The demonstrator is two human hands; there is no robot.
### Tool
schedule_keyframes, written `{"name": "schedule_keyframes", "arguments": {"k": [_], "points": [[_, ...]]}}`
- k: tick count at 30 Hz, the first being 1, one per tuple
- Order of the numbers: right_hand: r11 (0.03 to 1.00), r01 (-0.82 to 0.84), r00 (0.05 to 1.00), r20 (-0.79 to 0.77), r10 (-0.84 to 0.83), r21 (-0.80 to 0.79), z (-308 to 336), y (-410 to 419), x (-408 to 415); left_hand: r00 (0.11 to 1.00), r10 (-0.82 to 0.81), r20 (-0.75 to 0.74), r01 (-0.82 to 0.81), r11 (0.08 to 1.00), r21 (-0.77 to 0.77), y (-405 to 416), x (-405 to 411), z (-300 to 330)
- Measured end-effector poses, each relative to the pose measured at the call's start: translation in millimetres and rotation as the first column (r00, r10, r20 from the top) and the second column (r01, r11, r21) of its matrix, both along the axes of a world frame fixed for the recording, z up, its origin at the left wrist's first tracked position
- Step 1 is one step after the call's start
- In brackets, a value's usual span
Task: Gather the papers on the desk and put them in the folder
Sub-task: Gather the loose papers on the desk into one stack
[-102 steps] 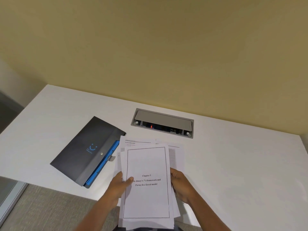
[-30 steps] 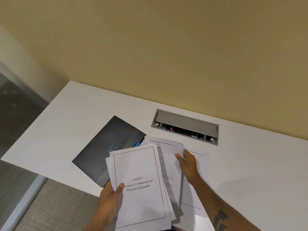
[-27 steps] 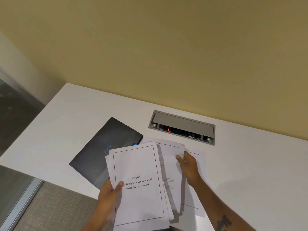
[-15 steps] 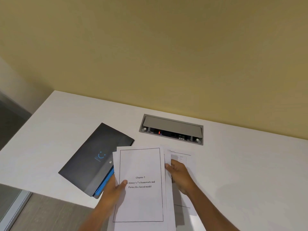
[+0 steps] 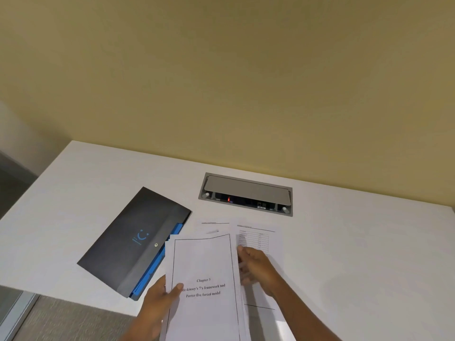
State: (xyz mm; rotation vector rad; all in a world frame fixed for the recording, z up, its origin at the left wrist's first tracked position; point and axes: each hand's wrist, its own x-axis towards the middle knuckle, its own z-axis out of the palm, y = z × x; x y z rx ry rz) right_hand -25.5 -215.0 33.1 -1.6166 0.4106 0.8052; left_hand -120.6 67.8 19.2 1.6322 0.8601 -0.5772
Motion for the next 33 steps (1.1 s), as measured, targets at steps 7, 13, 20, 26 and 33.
{"name": "schedule_keyframes", "arguments": {"k": [7, 13, 20, 26, 33], "points": [[0.653, -0.166, 0.888, 0.176, 0.425, -0.739, -9.8, -60.3, 34.5, 0.986, 0.138, 0.091, -0.145, 0.987, 0.070, 8.4, -11.3, -6.3], [0.334, -0.409, 0.752, -0.106, 0.650, -0.849, -26.1, -86.6, 50.6, 0.959, 0.260, 0.113, -0.266, 0.963, 0.049, 19.8, -20.4, -14.5], [0.263, -0.369, 0.713, -0.090, 0.695, -0.891, -33.9, -87.0, 45.1, 0.936, 0.330, 0.124, -0.326, 0.944, -0.054, 15.9, -17.6, -16.3], [0.430, -0.231, 0.799, 0.082, 0.596, -0.873, -37.7, -82.9, 30.2, 0.926, 0.355, 0.126, -0.345, 0.934, -0.094, 7.4, -6.8, -13.9], [0.701, -0.057, 0.904, 0.261, 0.339, -0.711, -39.9, -75.2, 1.4, 0.930, 0.332, 0.156, -0.311, 0.940, -0.143, 0.0, 5.7, -13.0]]}}
